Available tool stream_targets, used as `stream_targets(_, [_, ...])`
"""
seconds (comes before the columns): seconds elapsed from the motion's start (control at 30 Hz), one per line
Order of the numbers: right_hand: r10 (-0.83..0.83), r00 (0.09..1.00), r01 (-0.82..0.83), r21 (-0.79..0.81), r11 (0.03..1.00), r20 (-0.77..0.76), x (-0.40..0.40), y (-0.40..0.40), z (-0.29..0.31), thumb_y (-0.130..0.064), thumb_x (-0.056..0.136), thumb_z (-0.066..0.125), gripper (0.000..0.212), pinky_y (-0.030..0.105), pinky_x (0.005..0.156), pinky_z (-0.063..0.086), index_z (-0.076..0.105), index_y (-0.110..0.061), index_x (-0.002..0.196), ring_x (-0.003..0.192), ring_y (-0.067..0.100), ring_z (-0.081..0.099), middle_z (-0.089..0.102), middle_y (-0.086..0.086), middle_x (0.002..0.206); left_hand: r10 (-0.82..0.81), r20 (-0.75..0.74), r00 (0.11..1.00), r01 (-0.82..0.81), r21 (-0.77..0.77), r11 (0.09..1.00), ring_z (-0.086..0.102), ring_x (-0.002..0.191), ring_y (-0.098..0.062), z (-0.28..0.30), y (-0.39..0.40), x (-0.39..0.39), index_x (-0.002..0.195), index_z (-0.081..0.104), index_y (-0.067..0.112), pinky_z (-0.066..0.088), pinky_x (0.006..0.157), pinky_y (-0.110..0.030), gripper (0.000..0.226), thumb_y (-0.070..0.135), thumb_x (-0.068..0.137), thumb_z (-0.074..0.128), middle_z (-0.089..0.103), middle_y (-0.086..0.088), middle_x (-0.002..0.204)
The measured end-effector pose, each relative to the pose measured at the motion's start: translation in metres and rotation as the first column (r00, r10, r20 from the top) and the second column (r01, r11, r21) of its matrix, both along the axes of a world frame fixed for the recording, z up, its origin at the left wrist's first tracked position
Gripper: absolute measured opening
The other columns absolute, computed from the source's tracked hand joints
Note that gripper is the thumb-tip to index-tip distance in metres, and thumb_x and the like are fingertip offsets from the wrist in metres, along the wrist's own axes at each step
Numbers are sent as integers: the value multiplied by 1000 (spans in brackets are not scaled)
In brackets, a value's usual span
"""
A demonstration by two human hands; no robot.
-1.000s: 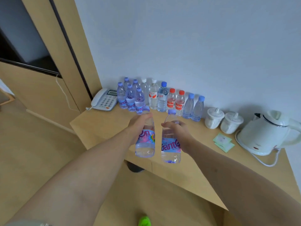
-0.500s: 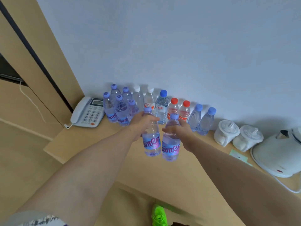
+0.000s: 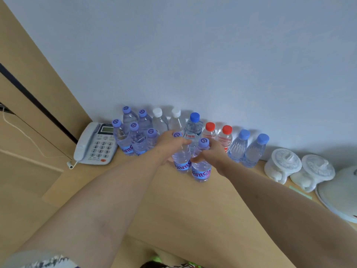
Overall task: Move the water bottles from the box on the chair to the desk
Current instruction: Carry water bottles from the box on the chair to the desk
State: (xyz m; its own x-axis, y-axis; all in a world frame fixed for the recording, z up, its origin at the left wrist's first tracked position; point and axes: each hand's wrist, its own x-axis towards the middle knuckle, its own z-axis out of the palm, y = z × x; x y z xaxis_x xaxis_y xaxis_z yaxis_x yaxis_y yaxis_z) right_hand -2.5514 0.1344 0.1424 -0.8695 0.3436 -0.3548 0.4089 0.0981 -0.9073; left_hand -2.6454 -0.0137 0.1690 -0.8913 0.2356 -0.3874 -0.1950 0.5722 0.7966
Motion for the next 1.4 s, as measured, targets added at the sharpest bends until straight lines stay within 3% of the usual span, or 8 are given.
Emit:
stream_targets(0.1, [-14,1000,14,21,1000,-8,-7,0,2,2,61,92,62,29,77,50,67,-20,114,95,11,66,75,-5,101,-35,-68,997,29,-91,995,69,92,-23,1,2,-9,91,69,19,64,80,-46,33,40,73,88,70,-2,94])
stream_targets(0.2, [-42,999,39,99,994,22,-10,-3,5,1,63,92,60,30,78,49,70,-15,117,99,21,65,74,0,103,-113,-82,990,100,-151,984,69,91,-25,3,5,-15,100,67,11,63,75,-43,46,43,75,88,68,-7,94])
stream_targets(0.3, [-57,995,39,207,978,81,-12,-6,12,-6,64,94,58,36,86,51,69,-13,116,102,25,65,73,2,103,-226,-69,972,206,-217,954,66,93,-24,11,7,-18,99,63,13,55,71,-33,41,41,78,85,65,-6,98])
stream_targets(0.5, [-131,967,39,383,923,218,-10,-13,29,-17,60,97,57,36,67,55,63,-6,105,86,29,63,64,8,88,-360,-54,931,338,-240,910,73,84,-32,22,5,-22,84,59,7,65,72,-44,30,20,79,85,59,-8,83])
stream_targets(0.8, [-151,984,102,392,914,95,-24,-39,29,5,59,92,42,33,65,51,68,-4,93,79,23,59,68,8,84,-442,-126,888,375,-357,856,73,59,-22,30,-8,-44,80,62,8,59,60,-29,26,14,74,87,69,-8,84])
stream_targets(1.07, [-145,983,72,498,864,109,-36,-44,28,3,61,91,62,43,84,57,61,-12,114,98,29,62,65,6,102,-521,-264,812,371,-457,808,68,78,-23,29,-11,-48,70,58,11,44,58,-27,29,21,74,85,66,-4,75])
stream_targets(1.2, [-183,977,101,514,852,111,-38,-46,32,1,59,93,60,39,77,56,61,-11,108,94,27,61,62,4,96,-542,-285,791,372,-479,795,62,71,-22,28,-8,-49,63,50,16,39,53,-25,36,22,74,83,54,2,62])
stream_targets(1.4, [-185,979,124,454,882,91,-30,-44,32,11,63,86,58,25,60,46,65,-10,113,91,25,61,64,5,100,-583,-244,775,408,-512,756,67,77,-22,32,-6,-50,73,58,13,46,61,-28,35,29,72,89,67,-5,76])
